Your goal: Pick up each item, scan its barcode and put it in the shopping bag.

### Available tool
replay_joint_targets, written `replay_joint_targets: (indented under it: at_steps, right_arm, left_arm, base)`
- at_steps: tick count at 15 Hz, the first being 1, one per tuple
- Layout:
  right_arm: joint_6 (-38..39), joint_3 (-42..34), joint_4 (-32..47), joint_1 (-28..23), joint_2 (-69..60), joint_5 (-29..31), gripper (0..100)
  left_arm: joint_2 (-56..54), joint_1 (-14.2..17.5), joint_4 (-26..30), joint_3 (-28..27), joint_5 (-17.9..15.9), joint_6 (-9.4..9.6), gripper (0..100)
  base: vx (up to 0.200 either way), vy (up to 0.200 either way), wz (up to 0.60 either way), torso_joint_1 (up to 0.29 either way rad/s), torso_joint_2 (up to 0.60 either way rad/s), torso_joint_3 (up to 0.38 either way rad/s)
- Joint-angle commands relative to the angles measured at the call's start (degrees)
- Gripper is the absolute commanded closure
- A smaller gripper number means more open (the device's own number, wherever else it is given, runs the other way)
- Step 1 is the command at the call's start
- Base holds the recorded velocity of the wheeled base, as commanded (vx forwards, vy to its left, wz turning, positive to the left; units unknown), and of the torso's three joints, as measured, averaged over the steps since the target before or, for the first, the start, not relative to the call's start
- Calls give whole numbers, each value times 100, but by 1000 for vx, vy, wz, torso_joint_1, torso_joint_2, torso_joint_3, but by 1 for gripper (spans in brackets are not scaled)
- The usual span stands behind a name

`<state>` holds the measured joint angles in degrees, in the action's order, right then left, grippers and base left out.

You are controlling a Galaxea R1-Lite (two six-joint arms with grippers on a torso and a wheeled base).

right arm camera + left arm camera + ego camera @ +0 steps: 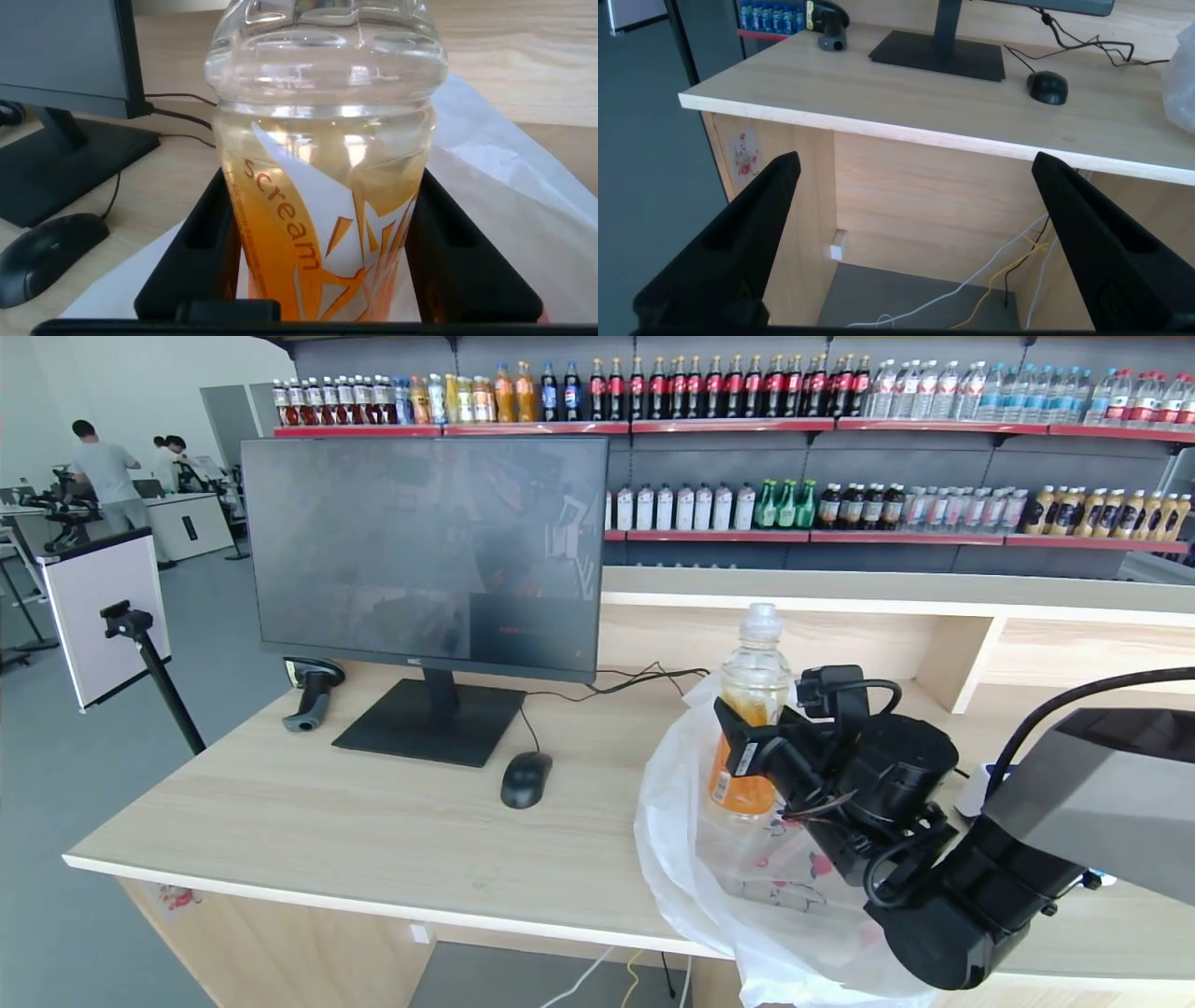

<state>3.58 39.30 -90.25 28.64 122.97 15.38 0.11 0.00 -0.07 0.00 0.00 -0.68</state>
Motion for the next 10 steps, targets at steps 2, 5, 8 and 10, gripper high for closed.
replay_joint_targets:
  at_steps: [2,5,8,10]
  right_arm:
    - [-7,-195,25,2,-10,0,100]
    - [-7,-459,25,19,-89,0,100]
    - [2,-590,25,19,-168,0,100]
    - [-7,-713,25,46,-185,0,100]
  left_arm:
    - [-2,0,-1,0,0,-2,0]
    - [-2,0,-1,0,0,-2,0]
    - [-2,0,-1,0,0,-2,0]
    - [-2,0,-1,0,0,-2,0]
  base:
    - [0,0,0,0,0,0]
    - [0,0,0,0,0,0]
    - [0,0,0,0,0,0]
    - [0,0,0,0,0,0]
